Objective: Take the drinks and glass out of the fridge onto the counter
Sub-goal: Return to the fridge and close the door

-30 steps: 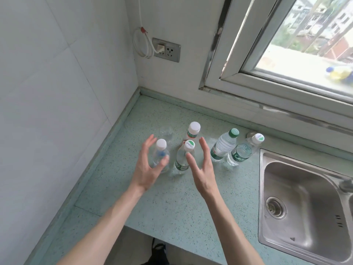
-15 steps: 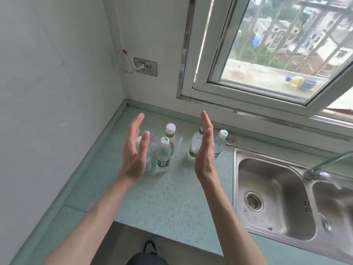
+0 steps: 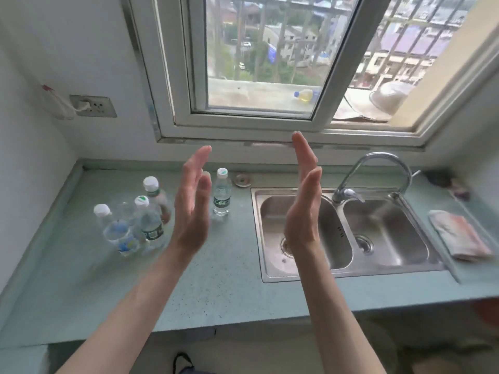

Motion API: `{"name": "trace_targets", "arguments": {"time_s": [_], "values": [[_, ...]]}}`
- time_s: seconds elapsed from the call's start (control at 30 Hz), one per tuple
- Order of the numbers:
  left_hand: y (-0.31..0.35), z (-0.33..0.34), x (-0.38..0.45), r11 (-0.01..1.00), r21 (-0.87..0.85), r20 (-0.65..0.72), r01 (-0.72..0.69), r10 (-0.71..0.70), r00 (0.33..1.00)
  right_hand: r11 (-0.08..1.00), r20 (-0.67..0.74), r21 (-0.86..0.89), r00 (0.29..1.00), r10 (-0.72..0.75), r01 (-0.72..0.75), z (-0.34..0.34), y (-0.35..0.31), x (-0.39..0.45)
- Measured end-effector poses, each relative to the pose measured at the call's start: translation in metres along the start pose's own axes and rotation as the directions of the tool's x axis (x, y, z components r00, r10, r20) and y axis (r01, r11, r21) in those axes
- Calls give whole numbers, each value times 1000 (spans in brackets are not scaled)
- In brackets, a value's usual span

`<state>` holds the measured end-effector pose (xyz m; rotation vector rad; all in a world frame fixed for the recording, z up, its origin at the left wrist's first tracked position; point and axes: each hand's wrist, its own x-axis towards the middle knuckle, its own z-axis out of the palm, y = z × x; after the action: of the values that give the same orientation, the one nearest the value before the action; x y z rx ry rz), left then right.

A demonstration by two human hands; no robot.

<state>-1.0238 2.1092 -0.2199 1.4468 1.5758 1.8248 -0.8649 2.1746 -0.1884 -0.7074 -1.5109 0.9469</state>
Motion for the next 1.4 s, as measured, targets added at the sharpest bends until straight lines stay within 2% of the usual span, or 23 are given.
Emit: {"name": "trace_targets", "arguments": {"time_s": [0.23,0.33,0.6,0.73,0.93,1.2,1.4], "values": [[47,106,-13,981,-163,98,-104,121,988,989,-216,-142,974,-70,39,-117,-20,-18],[64,148,-19,963,-248,157,-101,143,977,981,-301,-196,950,-79,19,-162,-35,-27],[105,268,-30,893,-448,382,-47,238,893,937,-551,-343,821,-151,-58,-265,-74,-55],[127,324,-41,830,-558,485,11,315,816,889,-659,-442,716,-229,-123,-308,-94,-73],[163,380,-70,722,-683,594,109,463,658,796,-755,-563,532,-384,-224,-350,-133,-113],[223,424,-136,591,-732,679,338,596,429,641,-757,-653,317,-572,-403,-376,-198,-197],[274,435,-203,504,-736,660,452,682,314,558,-724,-656,214,-656,-508,-379,-242,-260]]}}
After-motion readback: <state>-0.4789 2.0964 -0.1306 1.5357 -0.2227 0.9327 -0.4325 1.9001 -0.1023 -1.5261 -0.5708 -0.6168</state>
